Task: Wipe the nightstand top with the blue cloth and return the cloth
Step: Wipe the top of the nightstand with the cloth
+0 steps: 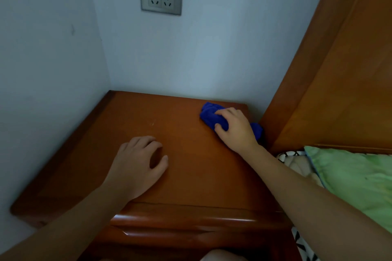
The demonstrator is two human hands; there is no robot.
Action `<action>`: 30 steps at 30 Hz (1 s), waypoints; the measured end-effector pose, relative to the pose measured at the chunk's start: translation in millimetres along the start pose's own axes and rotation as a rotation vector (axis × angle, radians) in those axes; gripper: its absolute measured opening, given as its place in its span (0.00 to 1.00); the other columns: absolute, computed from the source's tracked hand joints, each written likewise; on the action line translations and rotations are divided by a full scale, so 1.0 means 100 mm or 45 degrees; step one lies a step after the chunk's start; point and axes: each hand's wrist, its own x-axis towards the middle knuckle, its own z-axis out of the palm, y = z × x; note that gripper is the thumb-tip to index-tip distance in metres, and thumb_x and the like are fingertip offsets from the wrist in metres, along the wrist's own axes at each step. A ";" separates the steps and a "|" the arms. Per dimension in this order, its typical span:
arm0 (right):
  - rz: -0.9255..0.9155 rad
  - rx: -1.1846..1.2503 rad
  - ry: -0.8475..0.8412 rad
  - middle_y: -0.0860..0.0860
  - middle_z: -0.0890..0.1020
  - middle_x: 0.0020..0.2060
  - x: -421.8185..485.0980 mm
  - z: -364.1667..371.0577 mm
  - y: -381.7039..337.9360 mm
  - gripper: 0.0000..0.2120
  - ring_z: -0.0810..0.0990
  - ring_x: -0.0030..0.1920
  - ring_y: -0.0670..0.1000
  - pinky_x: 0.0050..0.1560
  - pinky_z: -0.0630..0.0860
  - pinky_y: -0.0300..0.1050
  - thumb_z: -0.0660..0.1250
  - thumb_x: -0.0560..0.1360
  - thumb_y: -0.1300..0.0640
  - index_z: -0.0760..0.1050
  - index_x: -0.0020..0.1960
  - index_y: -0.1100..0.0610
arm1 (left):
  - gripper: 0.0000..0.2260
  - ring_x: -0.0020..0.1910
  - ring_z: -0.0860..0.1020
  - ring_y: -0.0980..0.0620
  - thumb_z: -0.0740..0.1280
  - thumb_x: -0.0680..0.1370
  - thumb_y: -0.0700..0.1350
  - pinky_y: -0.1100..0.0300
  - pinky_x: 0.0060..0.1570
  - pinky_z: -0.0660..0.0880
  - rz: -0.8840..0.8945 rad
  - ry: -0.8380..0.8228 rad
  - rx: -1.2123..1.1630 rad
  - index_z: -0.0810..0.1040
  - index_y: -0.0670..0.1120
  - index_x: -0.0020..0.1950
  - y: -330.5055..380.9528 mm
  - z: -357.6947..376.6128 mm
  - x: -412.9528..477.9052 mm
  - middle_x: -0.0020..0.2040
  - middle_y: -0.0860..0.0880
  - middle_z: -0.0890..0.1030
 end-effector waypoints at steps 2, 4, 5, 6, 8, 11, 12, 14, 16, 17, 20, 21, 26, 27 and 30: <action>-0.086 0.084 -0.027 0.46 0.79 0.61 -0.19 -0.05 -0.09 0.17 0.74 0.61 0.49 0.65 0.72 0.52 0.68 0.77 0.52 0.77 0.66 0.51 | 0.27 0.67 0.72 0.53 0.53 0.77 0.64 0.51 0.64 0.68 0.002 -0.001 0.001 0.79 0.52 0.65 0.00 0.00 -0.01 0.66 0.52 0.77; -0.232 0.135 -0.109 0.44 0.78 0.62 -0.47 -0.14 -0.21 0.16 0.72 0.63 0.45 0.67 0.70 0.45 0.68 0.78 0.52 0.77 0.66 0.50 | 0.27 0.67 0.72 0.53 0.53 0.77 0.65 0.52 0.64 0.68 0.006 -0.002 0.006 0.78 0.52 0.66 0.00 0.00 -0.01 0.66 0.52 0.77; -0.304 0.127 -0.160 0.44 0.77 0.63 -0.61 -0.20 -0.26 0.17 0.72 0.64 0.44 0.67 0.68 0.42 0.68 0.78 0.52 0.76 0.67 0.50 | 0.27 0.68 0.71 0.53 0.53 0.77 0.65 0.52 0.65 0.68 0.005 -0.007 0.005 0.78 0.52 0.67 0.00 0.00 -0.01 0.67 0.52 0.77; -0.361 0.103 -0.208 0.43 0.76 0.64 -0.74 -0.26 -0.30 0.18 0.71 0.66 0.43 0.68 0.66 0.39 0.67 0.79 0.51 0.75 0.68 0.50 | 0.28 0.68 0.71 0.53 0.52 0.77 0.65 0.51 0.66 0.68 0.002 -0.017 0.005 0.77 0.52 0.67 0.00 0.00 0.00 0.67 0.52 0.76; -0.396 0.073 -0.257 0.41 0.74 0.66 -0.95 -0.35 -0.31 0.19 0.69 0.68 0.41 0.69 0.63 0.36 0.67 0.80 0.51 0.74 0.70 0.49 | 0.30 0.69 0.71 0.52 0.50 0.76 0.66 0.50 0.67 0.67 -0.003 -0.025 0.010 0.76 0.52 0.68 0.00 0.01 0.01 0.68 0.51 0.76; -0.325 0.142 -0.218 0.40 0.75 0.66 -1.02 -0.38 -0.23 0.19 0.70 0.68 0.40 0.70 0.63 0.36 0.68 0.79 0.51 0.75 0.70 0.48 | 0.30 0.68 0.71 0.51 0.51 0.76 0.66 0.49 0.66 0.68 -0.002 -0.005 0.009 0.77 0.51 0.67 0.00 0.02 0.01 0.67 0.50 0.76; -0.304 0.160 -0.198 0.40 0.75 0.65 -0.98 -0.37 -0.20 0.19 0.71 0.67 0.41 0.70 0.65 0.37 0.69 0.79 0.52 0.75 0.69 0.49 | 0.29 0.68 0.72 0.51 0.51 0.76 0.66 0.49 0.66 0.68 -0.001 -0.004 0.011 0.78 0.51 0.66 0.00 0.02 0.01 0.67 0.50 0.77; -0.261 0.152 -0.161 0.41 0.76 0.64 -0.85 -0.33 -0.16 0.19 0.72 0.66 0.42 0.69 0.68 0.42 0.68 0.78 0.52 0.75 0.68 0.49 | 0.28 0.68 0.72 0.52 0.52 0.77 0.65 0.50 0.65 0.68 0.001 -0.003 0.016 0.78 0.51 0.66 0.01 0.02 0.01 0.66 0.51 0.77; -0.185 0.103 -0.122 0.43 0.76 0.65 -0.71 -0.28 -0.13 0.19 0.72 0.65 0.44 0.68 0.70 0.48 0.67 0.78 0.51 0.74 0.69 0.50 | 0.28 0.68 0.72 0.51 0.52 0.77 0.65 0.49 0.65 0.68 -0.003 -0.010 0.020 0.78 0.51 0.66 0.01 0.00 0.01 0.66 0.51 0.77; -0.137 0.067 -0.102 0.44 0.76 0.66 -0.66 -0.24 -0.12 0.20 0.72 0.66 0.46 0.67 0.70 0.51 0.66 0.79 0.49 0.73 0.70 0.50 | 0.28 0.68 0.72 0.51 0.52 0.77 0.66 0.49 0.65 0.68 -0.006 -0.018 0.022 0.78 0.51 0.66 0.01 0.00 0.01 0.67 0.51 0.77; 0.039 -0.055 -0.057 0.48 0.71 0.72 -0.66 -0.17 -0.15 0.25 0.68 0.71 0.51 0.70 0.69 0.55 0.63 0.80 0.45 0.69 0.75 0.50 | 0.30 0.68 0.71 0.51 0.50 0.76 0.67 0.49 0.66 0.67 -0.001 -0.042 0.026 0.77 0.51 0.67 0.03 -0.03 0.00 0.68 0.50 0.76; 0.090 -0.063 -0.050 0.49 0.70 0.73 -0.70 -0.17 -0.16 0.26 0.67 0.73 0.51 0.71 0.68 0.54 0.62 0.80 0.44 0.67 0.76 0.50 | 0.30 0.68 0.71 0.51 0.50 0.76 0.67 0.49 0.66 0.67 -0.001 -0.042 0.027 0.77 0.51 0.67 0.03 -0.04 0.00 0.67 0.50 0.76; -0.111 0.040 -0.174 0.44 0.71 0.72 -1.01 -0.32 -0.22 0.26 0.66 0.73 0.46 0.74 0.64 0.46 0.64 0.80 0.44 0.67 0.76 0.49 | 0.31 0.67 0.73 0.49 0.50 0.76 0.66 0.48 0.65 0.69 0.004 -0.025 0.017 0.79 0.50 0.66 0.04 -0.04 -0.01 0.66 0.49 0.78; -0.179 0.065 -0.237 0.43 0.70 0.72 -1.08 -0.38 -0.21 0.26 0.65 0.73 0.43 0.74 0.62 0.42 0.64 0.81 0.44 0.67 0.76 0.47 | 0.32 0.68 0.72 0.49 0.49 0.75 0.67 0.48 0.65 0.69 -0.001 -0.037 0.022 0.78 0.50 0.67 0.03 -0.04 0.00 0.67 0.49 0.77; -0.271 0.092 -0.387 0.39 0.67 0.73 -1.21 -0.53 -0.14 0.25 0.63 0.74 0.38 0.73 0.57 0.33 0.64 0.81 0.43 0.65 0.77 0.43 | 0.33 0.68 0.72 0.49 0.49 0.75 0.68 0.47 0.66 0.69 -0.006 -0.046 0.029 0.77 0.50 0.67 0.02 -0.03 0.02 0.68 0.49 0.77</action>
